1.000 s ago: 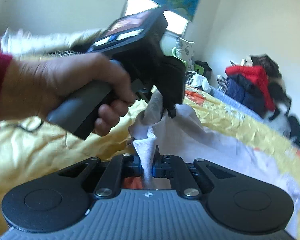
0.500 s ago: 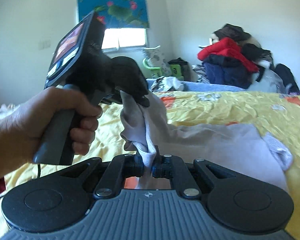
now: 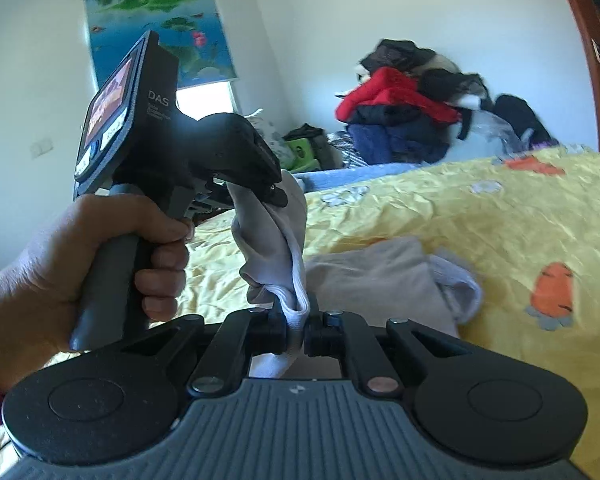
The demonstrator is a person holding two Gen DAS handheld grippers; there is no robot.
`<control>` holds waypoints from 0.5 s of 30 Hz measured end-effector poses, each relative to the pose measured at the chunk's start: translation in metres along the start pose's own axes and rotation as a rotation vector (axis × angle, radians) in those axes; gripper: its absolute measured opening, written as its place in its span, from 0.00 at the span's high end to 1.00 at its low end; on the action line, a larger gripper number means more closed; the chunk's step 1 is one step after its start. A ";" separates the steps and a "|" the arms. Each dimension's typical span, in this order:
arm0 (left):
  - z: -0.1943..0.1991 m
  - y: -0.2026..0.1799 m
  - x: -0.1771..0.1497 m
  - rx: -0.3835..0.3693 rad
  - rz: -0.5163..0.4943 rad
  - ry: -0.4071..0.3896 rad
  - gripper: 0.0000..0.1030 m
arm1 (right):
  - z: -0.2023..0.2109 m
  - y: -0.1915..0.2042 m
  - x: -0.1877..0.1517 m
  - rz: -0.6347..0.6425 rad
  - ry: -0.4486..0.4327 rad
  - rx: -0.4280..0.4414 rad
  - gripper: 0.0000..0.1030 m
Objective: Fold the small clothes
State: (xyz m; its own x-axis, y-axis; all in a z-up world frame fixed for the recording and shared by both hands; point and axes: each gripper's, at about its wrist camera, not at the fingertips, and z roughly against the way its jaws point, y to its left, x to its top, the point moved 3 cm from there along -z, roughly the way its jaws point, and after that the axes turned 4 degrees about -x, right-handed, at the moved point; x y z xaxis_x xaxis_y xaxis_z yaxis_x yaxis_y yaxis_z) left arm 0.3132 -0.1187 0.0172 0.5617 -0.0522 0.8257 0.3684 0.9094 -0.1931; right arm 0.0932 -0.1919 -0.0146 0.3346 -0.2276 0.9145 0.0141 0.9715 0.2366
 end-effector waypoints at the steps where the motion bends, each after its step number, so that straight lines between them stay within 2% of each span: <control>1: -0.005 -0.007 -0.001 -0.002 -0.005 0.005 0.91 | -0.001 -0.003 -0.001 -0.008 0.000 -0.007 0.92; 8: -0.036 -0.042 -0.013 -0.006 -0.051 0.047 0.91 | -0.006 -0.042 -0.006 -0.106 0.017 -0.050 0.92; 15: -0.054 -0.062 -0.027 -0.021 -0.072 0.083 0.91 | -0.011 -0.077 -0.014 -0.220 0.054 -0.067 0.94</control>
State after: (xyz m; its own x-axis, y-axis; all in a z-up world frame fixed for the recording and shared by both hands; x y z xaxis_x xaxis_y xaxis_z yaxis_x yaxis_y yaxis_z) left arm 0.3153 -0.1954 -0.0213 0.5925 -0.1522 0.7911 0.4251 0.8932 -0.1465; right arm 0.0977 -0.2624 -0.0487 0.3663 -0.4324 0.8239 0.1544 0.9014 0.4044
